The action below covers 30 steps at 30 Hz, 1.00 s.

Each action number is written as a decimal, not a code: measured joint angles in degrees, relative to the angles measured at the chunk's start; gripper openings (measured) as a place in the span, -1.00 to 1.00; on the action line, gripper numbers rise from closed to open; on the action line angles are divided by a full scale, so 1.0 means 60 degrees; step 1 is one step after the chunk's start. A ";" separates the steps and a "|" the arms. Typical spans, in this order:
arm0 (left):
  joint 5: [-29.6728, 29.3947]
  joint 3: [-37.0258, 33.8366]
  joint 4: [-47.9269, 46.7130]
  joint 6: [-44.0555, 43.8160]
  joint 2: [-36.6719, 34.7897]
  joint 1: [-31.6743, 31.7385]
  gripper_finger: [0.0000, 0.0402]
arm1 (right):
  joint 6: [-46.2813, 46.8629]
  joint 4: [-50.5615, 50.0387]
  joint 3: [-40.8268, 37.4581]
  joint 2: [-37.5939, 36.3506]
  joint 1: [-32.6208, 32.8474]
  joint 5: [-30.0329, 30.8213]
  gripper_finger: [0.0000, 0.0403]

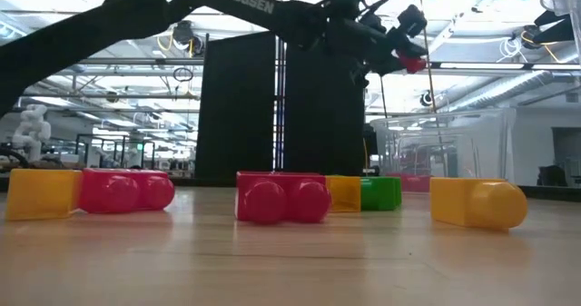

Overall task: Sort blocks
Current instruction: Put the red game piece into the top transparent bin, then put the yellow game piece into the bottom right transparent bin

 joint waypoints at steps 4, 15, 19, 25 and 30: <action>-0.0852 0.0021 0.0023 0.0077 -0.0001 -0.0007 -0.66 | -0.0002 0.0000 0.0000 0.0000 0.0000 0.0004 0.03; -0.1052 0.0025 -0.0260 0.0317 -0.0001 0.0058 -0.66 | -0.0067 0.0000 0.0000 -0.0004 0.0000 0.0004 0.03; -0.1048 0.0025 -0.0316 0.0300 -0.0001 0.0058 -0.39 | -0.0071 0.0000 0.0000 -0.0004 0.0000 0.0005 0.03; -0.1052 0.0025 -0.0316 0.0295 -0.0001 0.0099 -0.08 | -0.0075 0.0000 0.0000 -0.0004 0.0000 0.0007 0.03; -0.0840 0.0025 -0.0296 0.0188 -0.0001 0.0157 -0.06 | -0.0071 0.0000 0.0000 -0.0004 0.0000 0.0004 0.03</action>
